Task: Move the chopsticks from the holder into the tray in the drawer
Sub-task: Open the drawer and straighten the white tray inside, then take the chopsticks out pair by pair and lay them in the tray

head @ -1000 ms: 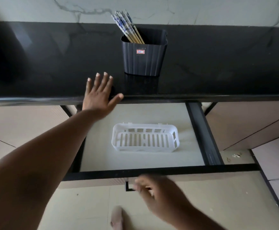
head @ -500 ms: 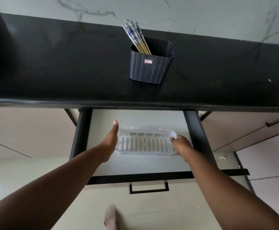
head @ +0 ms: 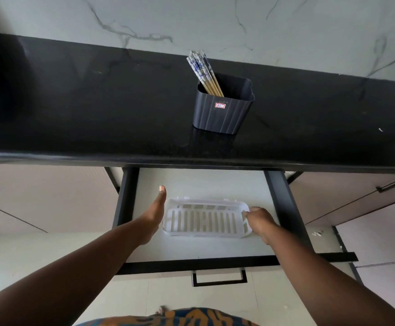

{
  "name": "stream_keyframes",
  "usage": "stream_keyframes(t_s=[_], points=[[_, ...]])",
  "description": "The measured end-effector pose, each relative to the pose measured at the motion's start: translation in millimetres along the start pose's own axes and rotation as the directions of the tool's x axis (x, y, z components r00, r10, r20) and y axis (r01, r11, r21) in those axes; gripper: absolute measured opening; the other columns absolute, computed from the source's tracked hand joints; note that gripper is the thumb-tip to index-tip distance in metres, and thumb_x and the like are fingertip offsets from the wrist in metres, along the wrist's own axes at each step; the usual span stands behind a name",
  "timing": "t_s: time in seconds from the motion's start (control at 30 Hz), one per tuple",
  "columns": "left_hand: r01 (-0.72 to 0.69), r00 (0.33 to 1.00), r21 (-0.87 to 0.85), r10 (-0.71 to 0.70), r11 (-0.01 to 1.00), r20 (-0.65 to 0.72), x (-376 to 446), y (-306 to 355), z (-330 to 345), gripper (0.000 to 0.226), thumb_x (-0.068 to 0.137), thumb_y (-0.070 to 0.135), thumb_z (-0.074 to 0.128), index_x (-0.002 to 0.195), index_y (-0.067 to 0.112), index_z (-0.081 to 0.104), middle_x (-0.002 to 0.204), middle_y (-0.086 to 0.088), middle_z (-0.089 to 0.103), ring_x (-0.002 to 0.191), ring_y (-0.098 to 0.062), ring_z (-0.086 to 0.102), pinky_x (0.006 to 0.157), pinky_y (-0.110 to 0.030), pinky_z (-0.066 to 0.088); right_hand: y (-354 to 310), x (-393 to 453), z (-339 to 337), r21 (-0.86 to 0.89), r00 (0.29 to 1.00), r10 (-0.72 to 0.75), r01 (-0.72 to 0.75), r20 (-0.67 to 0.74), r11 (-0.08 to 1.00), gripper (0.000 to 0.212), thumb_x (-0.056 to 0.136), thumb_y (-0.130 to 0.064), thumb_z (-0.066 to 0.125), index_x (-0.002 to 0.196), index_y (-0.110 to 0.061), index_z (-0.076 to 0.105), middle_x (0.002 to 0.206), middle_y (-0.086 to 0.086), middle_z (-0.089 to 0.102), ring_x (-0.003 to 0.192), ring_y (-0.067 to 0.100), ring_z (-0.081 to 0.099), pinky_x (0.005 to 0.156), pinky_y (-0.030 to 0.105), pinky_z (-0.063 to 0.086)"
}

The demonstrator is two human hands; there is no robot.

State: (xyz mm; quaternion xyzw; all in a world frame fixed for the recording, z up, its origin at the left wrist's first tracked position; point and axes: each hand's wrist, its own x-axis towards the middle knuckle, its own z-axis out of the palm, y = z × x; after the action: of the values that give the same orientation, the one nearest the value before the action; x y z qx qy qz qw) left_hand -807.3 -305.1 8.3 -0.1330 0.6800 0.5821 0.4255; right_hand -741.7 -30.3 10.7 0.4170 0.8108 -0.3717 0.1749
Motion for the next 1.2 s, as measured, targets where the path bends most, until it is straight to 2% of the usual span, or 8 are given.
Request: stream_keyframes(t_s=[0.13,0.23,0.43,0.53,0.63,0.8,1.0,1.2], points=[[-0.028,0.997,0.145,0.038,0.989,-0.063,-5.6,20.8,-6.2,0.089,0.085,0.077,0.015,0.153,0.019,0.013,0.161,-0.011,0.01,0.146,-0.032,0.014,0.116,-0.049,0.009,-22.9,-0.7,-22.5,-0.028,0.994,-0.071,0.069,-0.086,0.997,0.048,0.095,-0.028,0.052,0.14,-0.014,0.045,0.137,0.009,0.054,0.113,0.028,0.056,0.081,0.028,0.041],[-0.123,0.975,0.413,0.188,0.902,-0.122,-14.1,47.5,-2.8,0.075,0.092,0.065,0.031,0.145,0.012,0.034,0.151,-0.016,0.036,0.134,-0.029,0.038,0.106,-0.041,0.03,-56.7,-5.0,-50.6,0.117,0.944,-0.225,0.259,-0.244,0.959,0.037,0.092,-0.024,0.057,0.128,-0.012,0.057,0.128,0.009,0.062,0.114,0.027,0.059,0.085,0.027,0.043],[-0.573,0.685,0.625,0.729,0.53,0.009,-48.0,129.0,10.4,0.034,0.085,0.064,0.049,0.109,0.043,0.062,0.103,0.022,0.066,0.096,0.006,0.062,0.082,-0.021,0.05,-155.7,-40.5,-115.1,0.153,0.65,-0.628,0.737,-0.428,0.658,0.014,0.088,-0.022,0.057,0.086,-0.033,0.065,0.086,-0.017,0.067,0.083,0.0,0.063,0.069,0.021,0.046],[-0.378,0.566,0.883,0.824,0.279,-0.018,-24.0,172.1,7.1,0.05,0.09,0.06,0.043,0.13,0.031,0.054,0.135,0.008,0.055,0.128,-0.014,0.047,0.103,-0.036,0.04,-205.4,-41.6,-140.0,0.054,0.521,-0.755,0.835,-0.398,0.548,0.016,0.089,-0.018,0.056,0.085,-0.031,0.065,0.082,-0.019,0.065,0.077,-0.004,0.061,0.065,0.014,0.045],[-0.004,0.686,0.985,0.718,0.172,-0.122,12.5,188.3,-1.6,0.076,0.092,0.067,0.032,0.152,0.021,0.02,0.162,-0.004,0.012,0.148,-0.026,0.001,0.119,-0.045,0.005,-248.3,-29.7,-149.6,-0.04,0.452,-0.825,0.869,-0.337,0.493,0.016,0.089,-0.014,0.056,0.091,-0.025,0.068,0.084,-0.015,0.066,0.076,0.005,0.063,0.065,0.018,0.048],[0.124,0.74,0.975,0.637,0.184,-0.214,58.7,169.4,-6.9,0.093,0.087,0.076,0.016,0.153,0.014,-0.002,0.162,-0.007,-0.01,0.146,-0.025,-0.017,0.117,-0.044,-0.011,-294.7,-0.8,-131.1,-0.202,0.502,-0.847,0.824,-0.172,0.529,0.012,0.086,-0.018,0.058,0.088,-0.017,0.069,0.093,0.0,0.072,0.09,0.021,0.066,0.08,0.036,0.054],[0.051,0.643,0.967,0.733,0.251,-0.224,74.7,151.4,-11.2,0.099,0.077,0.083,0.002,0.154,0.021,0.0,0.161,0.004,-0.009,0.146,-0.014,-0.016,0.117,-0.037,-0.012,-313.3,22.3,-95.5,-0.221,0.546,-0.828,0.798,-0.129,0.561,0.035,0.078,-0.037,0.071,0.098,-0.01,0.062,0.089,0.003,0.063,0.08,0.025,0.06,0.067,0.035,0.048],[0.024,0.621,0.963,0.751,0.268,-0.224,74.0,150.4,-12.2,0.097,0.078,0.082,0.005,0.154,0.022,0.003,0.161,0.005,-0.006,0.146,-0.013,-0.015,0.118,-0.037,-0.011,-313.7,25.1,-85.9,-0.325,0.526,-0.844,0.784,-0.107,0.53,0.022,0.079,-0.021,0.069,0.098,-0.014,0.059,0.099,0.005,0.056,0.082,0.025,0.056,0.064,0.03,0.04]])
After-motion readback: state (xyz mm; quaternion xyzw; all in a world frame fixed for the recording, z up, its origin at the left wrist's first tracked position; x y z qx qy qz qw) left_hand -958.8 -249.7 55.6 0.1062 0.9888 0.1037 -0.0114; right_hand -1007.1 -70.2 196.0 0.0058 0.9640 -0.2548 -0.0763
